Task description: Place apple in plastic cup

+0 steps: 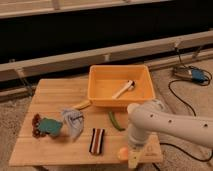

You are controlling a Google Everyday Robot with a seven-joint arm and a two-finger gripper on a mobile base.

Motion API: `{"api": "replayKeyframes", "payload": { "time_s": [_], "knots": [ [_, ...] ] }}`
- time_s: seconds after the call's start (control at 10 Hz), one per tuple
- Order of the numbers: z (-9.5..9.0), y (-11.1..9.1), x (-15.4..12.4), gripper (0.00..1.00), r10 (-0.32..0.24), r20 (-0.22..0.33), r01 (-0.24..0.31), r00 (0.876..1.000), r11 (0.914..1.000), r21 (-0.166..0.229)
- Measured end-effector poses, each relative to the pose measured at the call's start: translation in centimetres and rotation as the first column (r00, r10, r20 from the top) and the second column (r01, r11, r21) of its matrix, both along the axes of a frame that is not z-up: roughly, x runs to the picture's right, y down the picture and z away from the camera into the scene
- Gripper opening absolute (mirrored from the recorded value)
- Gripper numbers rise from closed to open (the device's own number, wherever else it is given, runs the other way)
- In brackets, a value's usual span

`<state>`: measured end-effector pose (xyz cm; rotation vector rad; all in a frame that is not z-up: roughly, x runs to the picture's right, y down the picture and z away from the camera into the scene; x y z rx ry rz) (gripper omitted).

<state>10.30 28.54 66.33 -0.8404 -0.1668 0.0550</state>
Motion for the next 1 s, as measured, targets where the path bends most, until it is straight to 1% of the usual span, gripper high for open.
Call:
{"api": "replayKeyframes", "payload": {
  "time_s": [0.2, 0.4, 0.6, 0.9, 1.0],
  "knots": [
    [0.7, 1.5, -0.1, 0.8, 0.011, 0.005, -0.011, 1.0, 0.9999, -0.011],
    [1.2, 2.7, -0.3, 0.8, 0.019, -0.003, -0.019, 1.0, 0.9995, -0.025],
    [2.4, 4.0, -0.8, 0.8, 0.027, -0.012, -0.027, 1.0, 0.999, -0.035],
    [3.6, 4.5, -1.4, 0.79, 0.033, -0.028, -0.034, 0.999, 0.9987, -0.037],
    [3.8, 4.5, -1.6, 0.73, 0.038, -0.037, -0.04, 0.999, 0.9987, -0.033]
  ]
}}
